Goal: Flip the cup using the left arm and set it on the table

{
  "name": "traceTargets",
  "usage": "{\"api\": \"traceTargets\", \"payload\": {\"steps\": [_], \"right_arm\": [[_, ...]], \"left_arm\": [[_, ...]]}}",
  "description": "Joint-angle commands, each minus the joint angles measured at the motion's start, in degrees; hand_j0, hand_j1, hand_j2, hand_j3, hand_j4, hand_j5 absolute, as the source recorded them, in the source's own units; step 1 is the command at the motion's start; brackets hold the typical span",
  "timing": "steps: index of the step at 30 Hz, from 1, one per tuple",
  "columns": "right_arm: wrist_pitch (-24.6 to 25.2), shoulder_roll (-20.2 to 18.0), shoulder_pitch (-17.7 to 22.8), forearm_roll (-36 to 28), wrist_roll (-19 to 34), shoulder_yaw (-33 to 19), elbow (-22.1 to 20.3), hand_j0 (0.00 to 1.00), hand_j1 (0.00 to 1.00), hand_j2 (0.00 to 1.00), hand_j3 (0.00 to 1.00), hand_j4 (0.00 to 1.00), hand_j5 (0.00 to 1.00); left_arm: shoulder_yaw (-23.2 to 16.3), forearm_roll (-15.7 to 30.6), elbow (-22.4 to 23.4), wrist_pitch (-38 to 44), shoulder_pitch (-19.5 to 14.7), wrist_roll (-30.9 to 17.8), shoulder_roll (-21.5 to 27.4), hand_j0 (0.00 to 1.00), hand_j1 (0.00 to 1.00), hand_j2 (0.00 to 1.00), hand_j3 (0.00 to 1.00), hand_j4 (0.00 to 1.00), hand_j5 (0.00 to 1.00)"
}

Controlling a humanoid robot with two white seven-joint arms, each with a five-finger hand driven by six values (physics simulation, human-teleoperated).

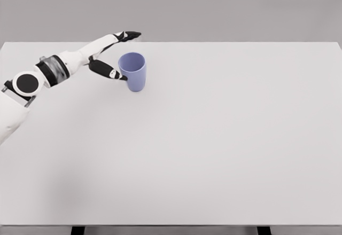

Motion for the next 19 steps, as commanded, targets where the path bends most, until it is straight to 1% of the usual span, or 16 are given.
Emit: {"api": "traceTargets", "payload": {"steps": [1, 5, 7, 8, 9, 11, 13, 15, 19], "right_arm": [[0.00, 0.00, 0.00, 0.01, -0.01, 0.01, -0.02, 1.00, 1.00, 1.00, 1.00, 1.00, 1.00], [0.00, 0.00, 0.00, 0.01, -0.01, 0.01, -0.02, 1.00, 1.00, 1.00, 1.00, 1.00, 1.00], [0.00, 0.00, 0.00, 0.01, -0.01, 0.01, -0.02, 1.00, 1.00, 1.00, 1.00, 1.00, 1.00], [0.00, 0.00, 0.00, 0.01, -0.01, 0.01, -0.02, 1.00, 1.00, 1.00, 1.00, 1.00, 1.00], [0.00, 0.00, 0.00, 0.01, -0.01, 0.01, -0.02, 1.00, 1.00, 1.00, 1.00, 1.00, 1.00], [0.00, 0.00, 0.00, 0.01, -0.01, 0.01, -0.02, 1.00, 1.00, 1.00, 1.00, 1.00, 1.00], [0.00, 0.00, 0.00, 0.01, -0.01, 0.01, -0.02, 1.00, 1.00, 1.00, 1.00, 1.00, 1.00], [0.00, 0.00, 0.00, 0.01, 0.08, 0.01, -0.02, 1.00, 1.00, 1.00, 1.00, 1.00, 1.00], [0.00, 0.00, 0.00, 0.01, -0.01, 0.01, 0.06, 1.00, 1.00, 1.00, 1.00, 1.00, 1.00]], "left_arm": [[1.20, 0.44, -2.38, 0.17, 0.00, 0.08, 1.81, 1.00, 1.00, 1.00, 1.00, 1.00, 1.00], [1.81, 0.79, -5.98, 0.09, 0.17, 0.17, 5.32, 1.00, 1.00, 1.00, 1.00, 1.00, 1.00], [4.36, 0.88, -9.15, 0.09, 1.93, 0.17, 7.61, 1.00, 1.00, 1.00, 1.00, 1.00, 1.00], [6.64, 0.79, -11.26, 0.09, 3.42, 0.17, 9.01, 1.00, 1.00, 1.00, 1.00, 1.00, 1.00], [7.61, 0.79, -12.32, 0.09, 4.57, 0.17, 9.90, 1.00, 1.00, 1.00, 1.00, 1.00, 1.00], [8.31, 0.79, -12.49, 0.17, 5.10, 0.17, 10.25, 1.00, 1.00, 1.00, 1.00, 1.00, 1.00], [8.49, 0.97, -12.58, 0.17, 5.27, 0.25, 12.09, 1.00, 1.00, 1.00, 1.00, 1.00, 1.00], [10.42, 0.96, -12.76, 0.17, 6.41, 0.17, 12.36, 1.00, 1.00, 1.00, 1.00, 1.00, 1.00], [15.78, 0.88, -12.76, 0.17, 10.28, 0.17, 12.36, 1.00, 1.00, 1.00, 1.00, 1.00, 1.00]]}}
